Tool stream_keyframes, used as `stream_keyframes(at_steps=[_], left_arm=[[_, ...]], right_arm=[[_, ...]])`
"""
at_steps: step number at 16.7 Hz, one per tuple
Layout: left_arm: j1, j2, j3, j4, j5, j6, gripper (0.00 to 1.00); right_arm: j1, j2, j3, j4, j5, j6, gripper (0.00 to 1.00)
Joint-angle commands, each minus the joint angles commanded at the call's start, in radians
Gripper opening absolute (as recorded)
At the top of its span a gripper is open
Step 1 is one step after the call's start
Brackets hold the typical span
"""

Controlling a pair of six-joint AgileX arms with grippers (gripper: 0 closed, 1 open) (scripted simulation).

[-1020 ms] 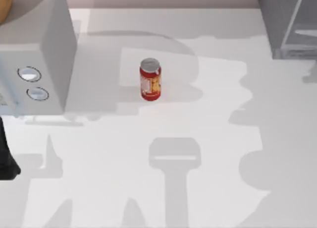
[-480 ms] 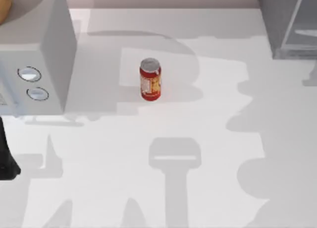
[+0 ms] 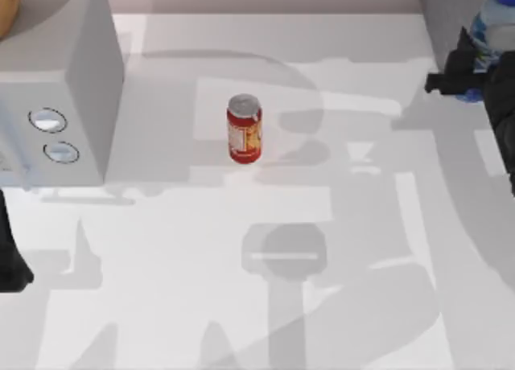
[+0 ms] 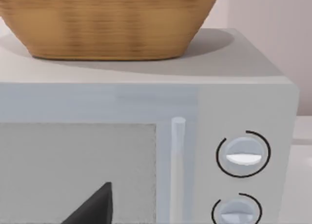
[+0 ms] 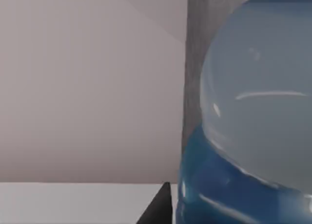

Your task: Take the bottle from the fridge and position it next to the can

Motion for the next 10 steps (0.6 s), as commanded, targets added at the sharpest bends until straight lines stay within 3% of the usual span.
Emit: stream_keyframes(at_steps=[5,10], left_arm=[[0.0,0.0,0.0,0.0,0.0,0.0,1.0],[0.0,0.0,0.0,0.0,0.0,0.0,1.0]], right_arm=[[0.319,0.132,0.062,0.06,0.318,-0.007,0.0],[0.396,0.159,0.077,0.07,0.395,-0.009,0.0]])
